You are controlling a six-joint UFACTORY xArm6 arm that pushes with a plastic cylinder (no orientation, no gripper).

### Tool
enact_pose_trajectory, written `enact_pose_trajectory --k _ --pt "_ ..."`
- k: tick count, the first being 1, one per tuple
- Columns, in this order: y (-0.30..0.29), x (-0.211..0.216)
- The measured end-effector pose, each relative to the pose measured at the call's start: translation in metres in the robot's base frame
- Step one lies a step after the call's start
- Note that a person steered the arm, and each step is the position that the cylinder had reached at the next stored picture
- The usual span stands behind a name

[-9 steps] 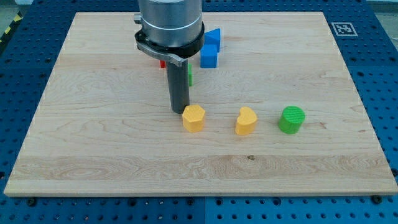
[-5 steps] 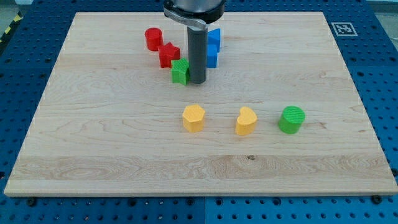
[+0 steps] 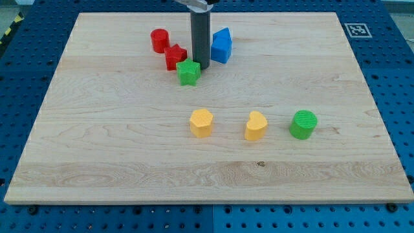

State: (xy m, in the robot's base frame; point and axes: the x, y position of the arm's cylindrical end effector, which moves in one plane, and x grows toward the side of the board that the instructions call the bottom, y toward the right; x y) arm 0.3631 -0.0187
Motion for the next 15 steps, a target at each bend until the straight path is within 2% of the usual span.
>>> enact_pose_trajectory --k 2,5,7,8,10,12,14,15 --pt "-0.014 0.022" --pt "-0.071 0.034" --pt "-0.07 0.103" --pt "-0.07 0.116" --pt "-0.07 0.108" --pt "-0.071 0.076" --pt "-0.071 0.07" --pt "-0.061 0.052"
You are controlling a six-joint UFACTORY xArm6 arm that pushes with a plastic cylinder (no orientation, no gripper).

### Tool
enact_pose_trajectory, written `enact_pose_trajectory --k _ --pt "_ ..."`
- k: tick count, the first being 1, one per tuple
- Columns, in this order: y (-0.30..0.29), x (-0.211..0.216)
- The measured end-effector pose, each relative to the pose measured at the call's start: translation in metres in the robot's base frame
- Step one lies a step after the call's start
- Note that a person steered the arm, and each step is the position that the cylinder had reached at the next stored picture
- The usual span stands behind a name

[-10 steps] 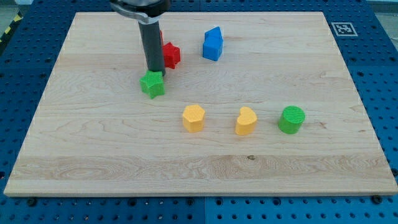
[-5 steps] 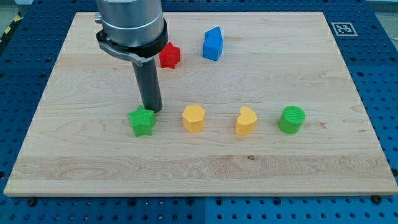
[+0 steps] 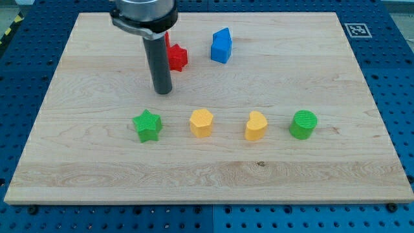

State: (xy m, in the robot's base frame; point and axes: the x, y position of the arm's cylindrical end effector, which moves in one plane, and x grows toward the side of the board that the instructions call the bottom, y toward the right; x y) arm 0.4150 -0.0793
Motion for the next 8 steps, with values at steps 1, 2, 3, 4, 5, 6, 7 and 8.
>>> enact_pose_trajectory --k 1,2,3,4,5,6,7,8 --pt "0.033 -0.004" --pt "0.05 -0.004" --pt "0.026 -0.007" --pt "0.0 -0.035" --pt "-0.022 -0.056" --pt "-0.051 -0.064" --pt "-0.06 -0.104" --pt "-0.05 -0.106"
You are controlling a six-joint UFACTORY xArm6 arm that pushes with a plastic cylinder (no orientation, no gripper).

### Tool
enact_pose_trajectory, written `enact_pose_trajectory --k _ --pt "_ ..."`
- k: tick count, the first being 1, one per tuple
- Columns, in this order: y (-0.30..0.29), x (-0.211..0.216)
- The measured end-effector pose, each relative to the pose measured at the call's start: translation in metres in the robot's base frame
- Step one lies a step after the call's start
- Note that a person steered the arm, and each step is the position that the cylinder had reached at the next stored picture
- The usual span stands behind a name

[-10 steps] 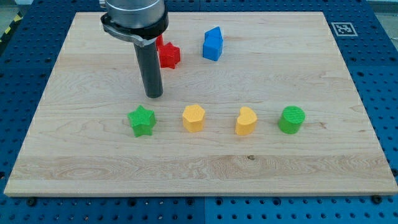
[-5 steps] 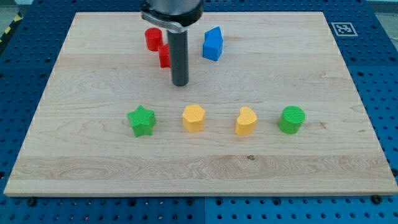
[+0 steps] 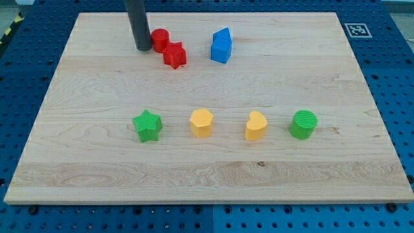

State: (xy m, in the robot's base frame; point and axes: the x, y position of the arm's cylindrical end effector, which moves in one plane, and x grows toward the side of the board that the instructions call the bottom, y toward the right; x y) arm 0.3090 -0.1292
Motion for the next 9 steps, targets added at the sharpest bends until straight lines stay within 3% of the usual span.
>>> enact_pose_trajectory --k 2,6,9 --pt "0.043 0.03" --pt "0.04 0.029" --pt "0.069 0.021"
